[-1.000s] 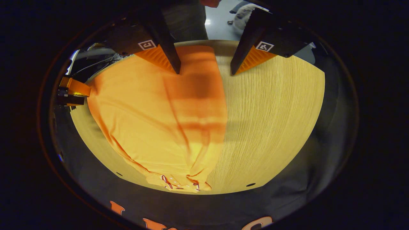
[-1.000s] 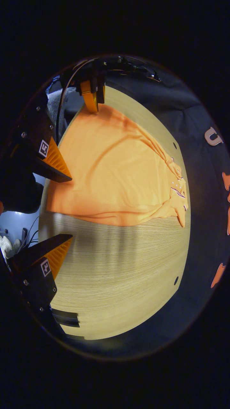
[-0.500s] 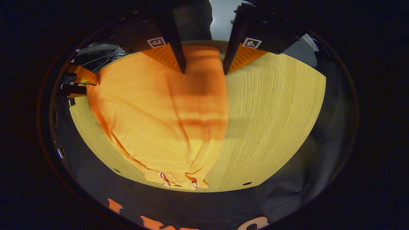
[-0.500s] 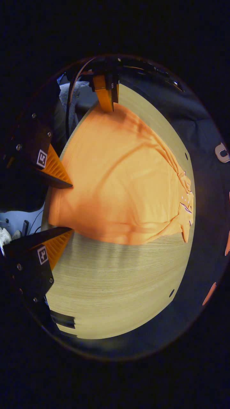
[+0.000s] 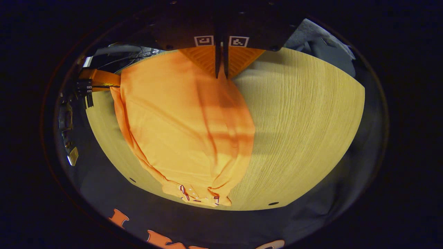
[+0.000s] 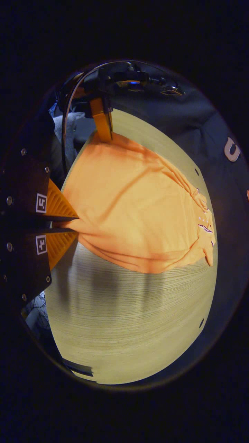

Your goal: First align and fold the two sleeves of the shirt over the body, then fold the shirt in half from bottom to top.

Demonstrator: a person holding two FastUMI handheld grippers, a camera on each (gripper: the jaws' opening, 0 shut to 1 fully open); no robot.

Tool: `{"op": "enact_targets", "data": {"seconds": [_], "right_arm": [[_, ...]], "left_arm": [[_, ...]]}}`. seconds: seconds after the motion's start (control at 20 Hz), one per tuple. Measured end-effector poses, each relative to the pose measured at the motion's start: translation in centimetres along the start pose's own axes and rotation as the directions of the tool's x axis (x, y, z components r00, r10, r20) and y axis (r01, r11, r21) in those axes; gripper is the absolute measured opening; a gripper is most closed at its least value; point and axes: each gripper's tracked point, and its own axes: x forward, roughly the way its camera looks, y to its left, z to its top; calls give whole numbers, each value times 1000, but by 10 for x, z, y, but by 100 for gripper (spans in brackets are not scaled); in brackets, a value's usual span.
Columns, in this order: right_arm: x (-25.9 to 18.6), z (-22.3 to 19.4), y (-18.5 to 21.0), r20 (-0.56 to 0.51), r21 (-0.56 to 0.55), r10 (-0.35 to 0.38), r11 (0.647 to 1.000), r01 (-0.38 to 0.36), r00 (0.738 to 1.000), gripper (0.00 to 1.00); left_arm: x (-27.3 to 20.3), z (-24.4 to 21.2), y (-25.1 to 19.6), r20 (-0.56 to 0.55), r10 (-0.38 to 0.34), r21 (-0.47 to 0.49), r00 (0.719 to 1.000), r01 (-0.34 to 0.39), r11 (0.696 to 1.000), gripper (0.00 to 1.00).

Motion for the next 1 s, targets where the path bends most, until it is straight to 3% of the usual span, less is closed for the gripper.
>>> {"op": "enact_targets", "data": {"seconds": [0.45, 0.6, 1.0], "right_arm": [[-33, 42, 8, 81, 78, 70, 994, -76, 994, 9], [-45, 59, 11, 105, 103, 114, 987, -125, 988, 9], [-72, 140, 10, 208, 123, 130, 980, -157, 970, 8]], "left_arm": [[-35, 56, -8, 61, -51, -54, 997, 54, 997, 2], [-55, 77, -14, 100, -77, -49, 992, 82, 995, 1], [-76, 179, -22, 194, -111, 27, 975, 108, 994, 1]]}}
